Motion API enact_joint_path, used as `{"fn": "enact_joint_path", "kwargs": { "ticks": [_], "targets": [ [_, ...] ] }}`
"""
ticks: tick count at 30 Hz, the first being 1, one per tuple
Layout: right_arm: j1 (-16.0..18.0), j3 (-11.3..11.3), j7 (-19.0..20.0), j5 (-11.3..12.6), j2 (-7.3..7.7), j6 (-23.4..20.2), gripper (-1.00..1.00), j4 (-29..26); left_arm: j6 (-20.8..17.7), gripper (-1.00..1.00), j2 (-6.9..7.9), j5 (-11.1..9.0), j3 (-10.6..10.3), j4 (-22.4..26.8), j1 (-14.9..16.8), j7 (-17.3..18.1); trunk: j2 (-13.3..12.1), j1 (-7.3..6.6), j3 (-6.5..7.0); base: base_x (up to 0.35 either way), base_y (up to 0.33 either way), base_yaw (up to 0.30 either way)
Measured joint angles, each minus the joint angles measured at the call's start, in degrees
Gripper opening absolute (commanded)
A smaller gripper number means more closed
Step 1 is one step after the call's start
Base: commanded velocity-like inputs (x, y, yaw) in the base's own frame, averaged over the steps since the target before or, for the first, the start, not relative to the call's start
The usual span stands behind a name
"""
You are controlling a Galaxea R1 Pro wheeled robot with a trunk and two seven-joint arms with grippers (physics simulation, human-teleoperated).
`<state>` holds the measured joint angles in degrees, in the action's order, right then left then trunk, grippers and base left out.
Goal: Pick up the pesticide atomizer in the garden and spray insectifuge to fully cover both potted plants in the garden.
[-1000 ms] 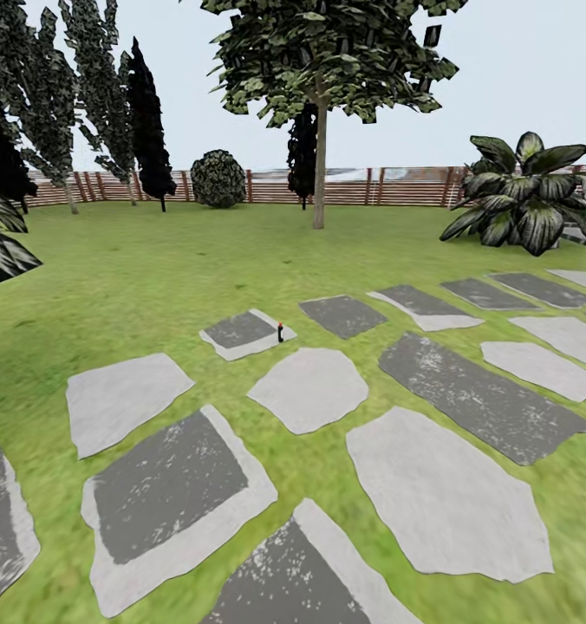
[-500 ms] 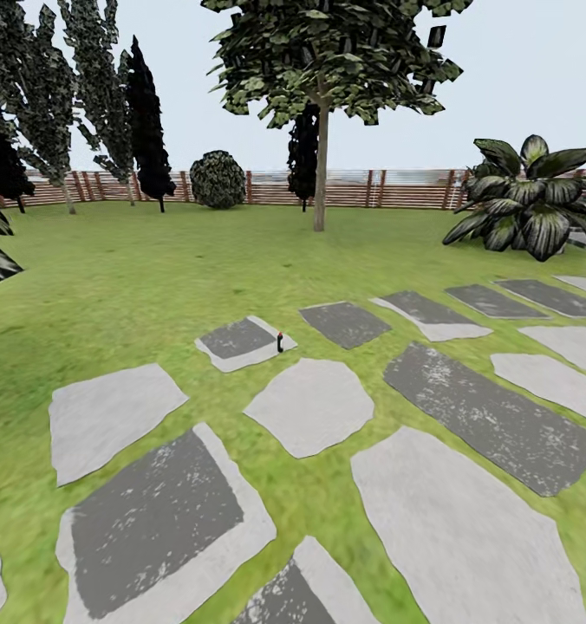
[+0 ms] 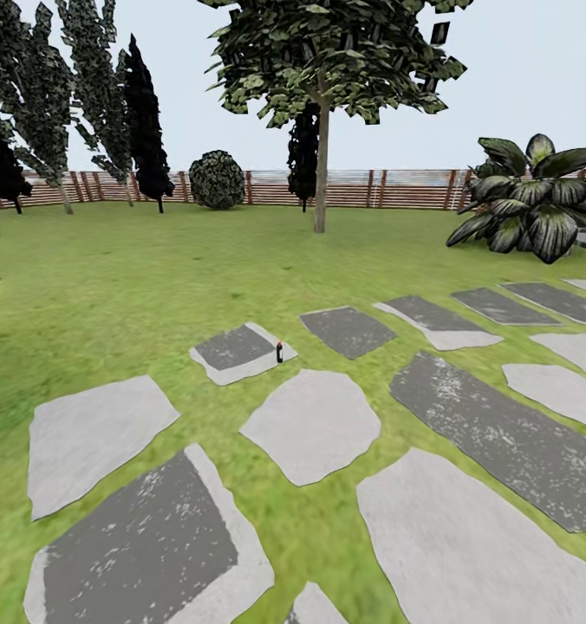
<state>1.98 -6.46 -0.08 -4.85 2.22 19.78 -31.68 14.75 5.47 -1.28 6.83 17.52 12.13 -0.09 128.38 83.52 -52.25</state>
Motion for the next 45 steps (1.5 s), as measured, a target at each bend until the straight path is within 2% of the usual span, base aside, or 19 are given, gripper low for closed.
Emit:
{"fn": "enact_joint_path", "kwargs": {
  "ticks": [45],
  "targets": [
    [0.01,-0.36,-0.08,0.09,0.01,0.0,1.0,-0.15,0.0,1.0,-0.02,0.0,0.0,-0.06,0.05,0.01,0.0,0.0,-0.62,0.34,0.0,0.0]
  ]
}}
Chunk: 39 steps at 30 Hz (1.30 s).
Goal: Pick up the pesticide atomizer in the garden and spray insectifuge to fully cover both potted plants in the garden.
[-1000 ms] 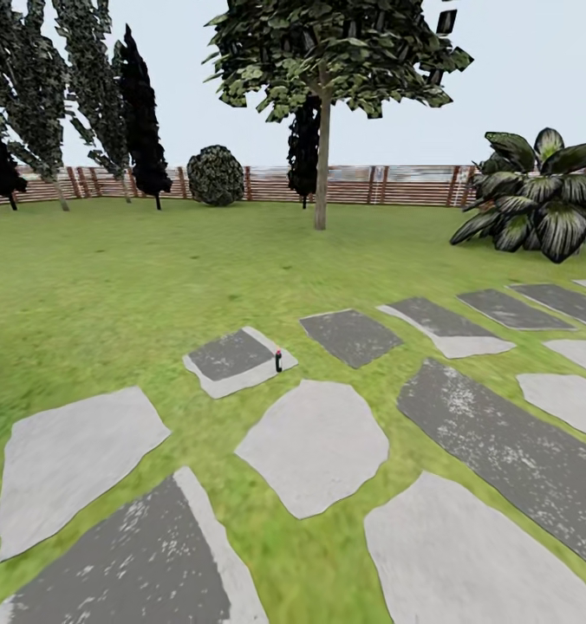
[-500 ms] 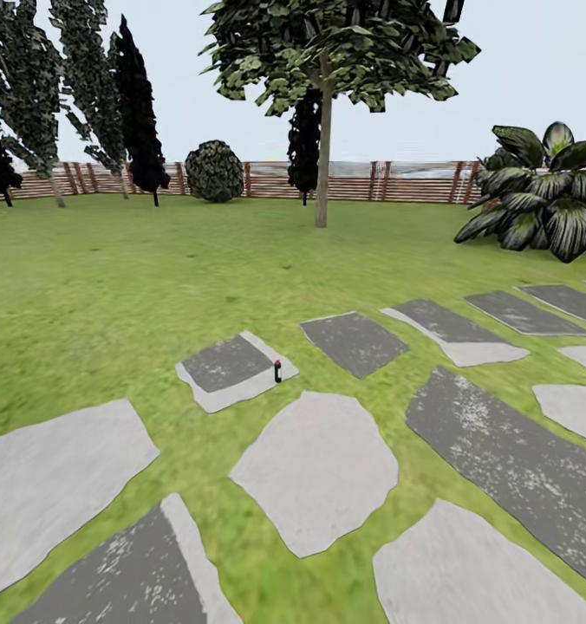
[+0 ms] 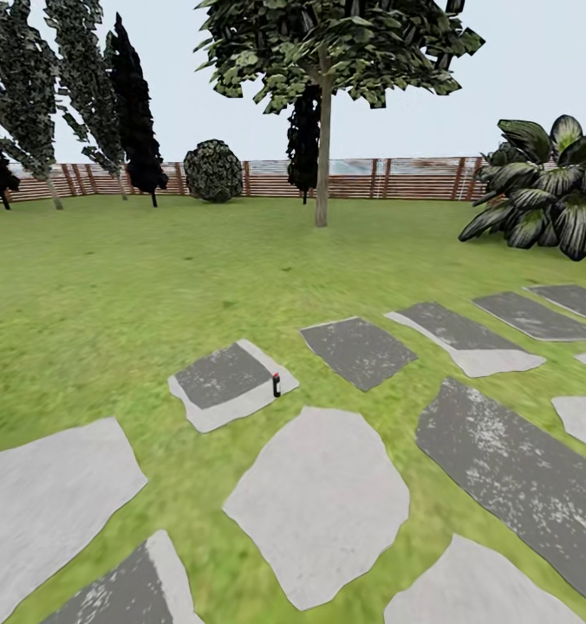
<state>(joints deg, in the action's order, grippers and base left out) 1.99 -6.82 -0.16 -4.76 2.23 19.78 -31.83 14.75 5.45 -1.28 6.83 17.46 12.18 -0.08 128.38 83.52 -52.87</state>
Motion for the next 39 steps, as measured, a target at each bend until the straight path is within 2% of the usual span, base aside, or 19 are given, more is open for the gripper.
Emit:
{"fn": "enact_joint_path", "kwargs": {
  "ticks": [17,39],
  "targets": [
    [0.0,0.0,0.04,0.13,-0.01,0.0,1.0,-0.14,0.0,1.0,0.0,0.0,0.01,0.01,-0.02,0.0,0.0,0.0,0.0,0.34,0.021,0.0],
    [0.0,0.01,0.08,0.07,-0.02,0.0,1.0,-0.02,0.0,1.0,0.0,0.0,0.01,0.07,0.0,-0.01,0.0,0.0,0.0,0.338,0.115,-0.018]
  ]
}}
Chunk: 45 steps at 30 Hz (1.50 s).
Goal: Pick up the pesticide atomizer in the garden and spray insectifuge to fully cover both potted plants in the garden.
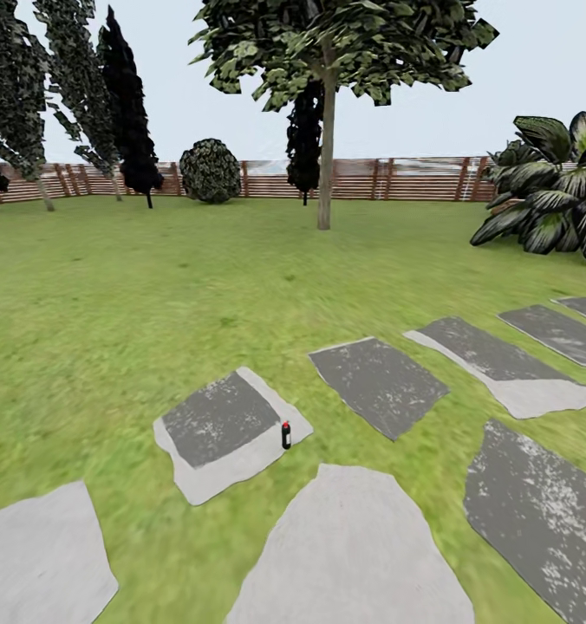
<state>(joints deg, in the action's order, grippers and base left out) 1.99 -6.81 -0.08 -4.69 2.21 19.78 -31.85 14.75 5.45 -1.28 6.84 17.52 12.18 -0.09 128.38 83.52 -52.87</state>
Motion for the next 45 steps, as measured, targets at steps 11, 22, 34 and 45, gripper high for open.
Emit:
{"fn": "enact_joint_path", "kwargs": {
  "ticks": [11,22,34,45],
  "targets": [
    [-0.01,0.0,0.0,0.0,-0.01,-0.03,1.0,0.0,0.0,1.0,0.0,0.0,0.0,-0.02,0.01,0.01,0.0,0.01,0.0,0.301,0.205,-0.244],
    [-0.01,0.0,0.0,0.0,-0.01,-0.09,1.0,0.0,0.0,1.0,0.0,0.0,0.0,-0.07,0.01,0.02,0.0,0.01,0.0,0.282,0.233,-0.262],
    [-0.01,0.01,0.15,0.07,0.0,-0.09,1.0,0.0,0.0,1.0,0.0,0.0,-0.02,-0.07,0.0,0.02,0.0,0.01,0.0,0.279,0.239,-0.262],
    [0.0,0.01,0.18,0.08,0.0,-0.09,1.0,-0.01,0.0,1.0,0.0,-0.05,-0.06,-0.06,0.0,0.02,0.0,0.01,0.0,0.242,0.247,-0.262]
  ]
}}
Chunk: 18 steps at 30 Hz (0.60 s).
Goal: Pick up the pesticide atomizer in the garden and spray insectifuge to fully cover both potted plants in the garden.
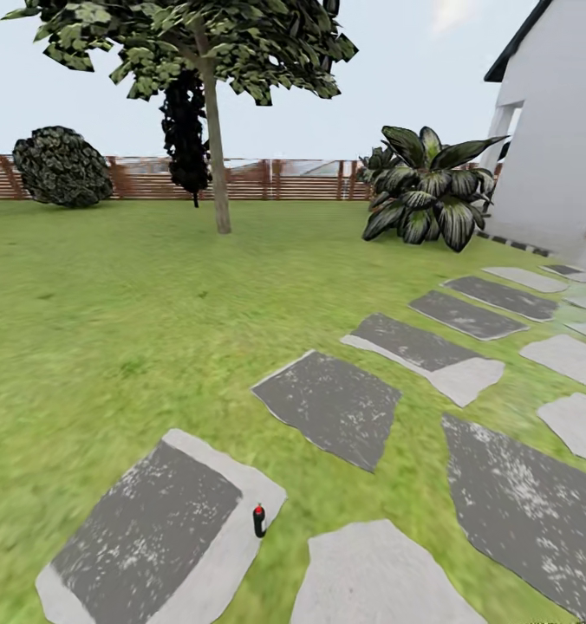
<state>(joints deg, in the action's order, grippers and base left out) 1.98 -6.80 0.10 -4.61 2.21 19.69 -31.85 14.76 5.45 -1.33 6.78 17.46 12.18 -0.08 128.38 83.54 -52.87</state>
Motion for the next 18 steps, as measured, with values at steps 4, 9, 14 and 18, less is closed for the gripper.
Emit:
{"fn": "enact_joint_path", "kwargs": {
  "ticks": [4,9,14,18],
  "targets": [
    [0.0,0.0,0.01,0.0,0.01,-0.01,1.0,-0.03,0.0,1.0,0.0,0.0,-0.01,0.02,0.01,0.0,0.0,0.0,0.0,0.174,0.27,-0.262],
    [0.0,0.0,-0.01,0.0,-0.01,-0.01,1.0,-0.07,0.0,1.0,0.0,0.01,-0.03,0.02,0.02,0.0,0.0,0.01,0.0,0.125,0.261,-0.262],
    [-0.01,-0.02,0.0,0.0,-0.01,-0.01,1.0,-0.1,0.0,1.0,-0.06,0.03,-0.09,-0.02,0.02,0.05,0.0,0.02,0.0,0.042,0.087,-0.262],
    [-0.02,-0.02,-0.01,0.0,0.02,-0.01,1.0,-0.11,0.0,1.0,-0.11,0.05,-0.19,-0.03,0.02,0.11,0.0,0.02,0.0,0.008,0.017,-0.262]
  ]
}}
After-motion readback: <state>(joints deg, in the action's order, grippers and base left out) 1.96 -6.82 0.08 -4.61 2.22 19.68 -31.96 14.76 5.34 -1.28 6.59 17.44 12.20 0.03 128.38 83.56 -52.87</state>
